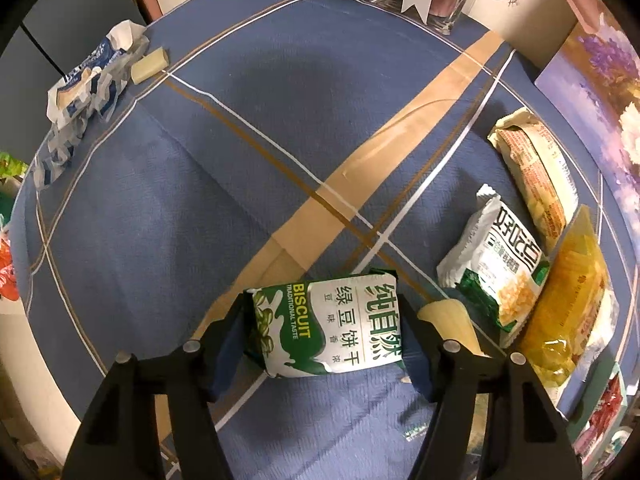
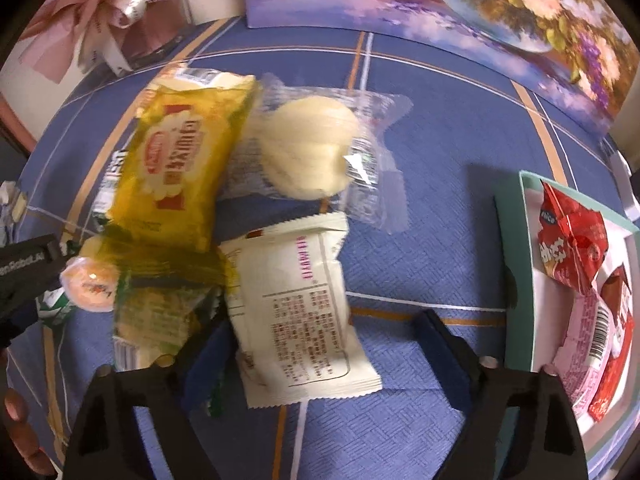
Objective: Organize snacks
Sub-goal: 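Grasp the green BISCUIT packet with the left tool while the right tool grasps the white bread packet, then carry both packets over the white tray and lower them in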
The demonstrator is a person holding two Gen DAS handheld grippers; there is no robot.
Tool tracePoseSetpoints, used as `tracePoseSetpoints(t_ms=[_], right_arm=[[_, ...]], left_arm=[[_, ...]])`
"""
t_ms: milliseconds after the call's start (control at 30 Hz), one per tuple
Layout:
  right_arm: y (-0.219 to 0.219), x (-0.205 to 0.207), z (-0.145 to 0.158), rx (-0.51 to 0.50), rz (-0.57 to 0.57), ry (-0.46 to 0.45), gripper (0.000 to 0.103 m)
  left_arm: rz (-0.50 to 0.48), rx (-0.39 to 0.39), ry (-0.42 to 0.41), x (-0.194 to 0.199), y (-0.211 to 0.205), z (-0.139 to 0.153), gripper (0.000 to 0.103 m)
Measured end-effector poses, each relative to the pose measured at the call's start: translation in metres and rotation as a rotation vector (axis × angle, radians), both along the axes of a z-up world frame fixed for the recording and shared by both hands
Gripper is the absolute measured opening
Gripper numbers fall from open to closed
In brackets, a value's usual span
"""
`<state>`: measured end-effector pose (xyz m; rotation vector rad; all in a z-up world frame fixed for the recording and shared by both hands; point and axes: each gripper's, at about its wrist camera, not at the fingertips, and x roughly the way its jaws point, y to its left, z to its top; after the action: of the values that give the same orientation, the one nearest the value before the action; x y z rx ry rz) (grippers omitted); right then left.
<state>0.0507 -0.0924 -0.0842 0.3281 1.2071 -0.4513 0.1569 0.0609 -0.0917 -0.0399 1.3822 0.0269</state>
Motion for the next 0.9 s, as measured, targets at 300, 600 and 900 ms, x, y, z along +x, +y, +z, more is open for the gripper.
tracePoseSetpoints(t_ms=[300,600,900], right_arm=[[0.005,-0.001,0.012,0.006,0.014,-0.026,0.056],[-0.014,-0.011,0.030,0.077,-0.016,-0.075,0.054],[-0.041,-0.046,0.086,0.065,-0.078,-0.201,0.054]], left_arm=[[0.021,-0.047,0.014,-0.002,0.005,-0.001,0.069],[0.014,-0.074,-0.073,-0.012,0.019,0.039,0.069],[-0.053,-0.131,-0.173,-0.036,-0.016,0.097,0.069]])
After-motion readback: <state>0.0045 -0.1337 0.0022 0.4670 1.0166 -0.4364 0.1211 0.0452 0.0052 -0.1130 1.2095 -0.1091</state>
